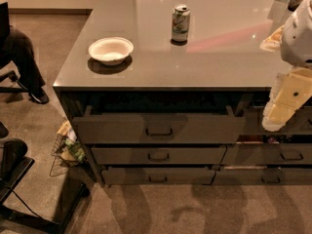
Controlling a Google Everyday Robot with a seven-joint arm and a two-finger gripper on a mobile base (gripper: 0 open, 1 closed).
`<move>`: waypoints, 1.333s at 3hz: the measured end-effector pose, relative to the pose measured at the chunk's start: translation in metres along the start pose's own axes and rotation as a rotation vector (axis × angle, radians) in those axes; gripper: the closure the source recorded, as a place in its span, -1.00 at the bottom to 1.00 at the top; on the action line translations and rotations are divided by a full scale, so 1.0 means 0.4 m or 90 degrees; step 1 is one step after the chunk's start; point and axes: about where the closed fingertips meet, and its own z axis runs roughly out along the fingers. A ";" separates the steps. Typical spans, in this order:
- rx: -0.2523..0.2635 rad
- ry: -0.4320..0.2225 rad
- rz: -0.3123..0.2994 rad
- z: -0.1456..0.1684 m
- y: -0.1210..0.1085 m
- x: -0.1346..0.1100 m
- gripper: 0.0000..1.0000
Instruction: Open top drawer
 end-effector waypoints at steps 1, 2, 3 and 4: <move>-0.002 0.008 -0.005 0.031 0.007 0.007 -1.00; -0.003 0.008 -0.005 0.032 0.008 0.007 -1.00; 0.000 -0.002 -0.010 0.062 0.006 0.005 -1.00; -0.011 -0.041 -0.023 0.179 -0.003 0.027 -1.00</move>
Offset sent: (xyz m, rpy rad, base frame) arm 0.0011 -0.0018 -0.0380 -0.0317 0.0364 0.0147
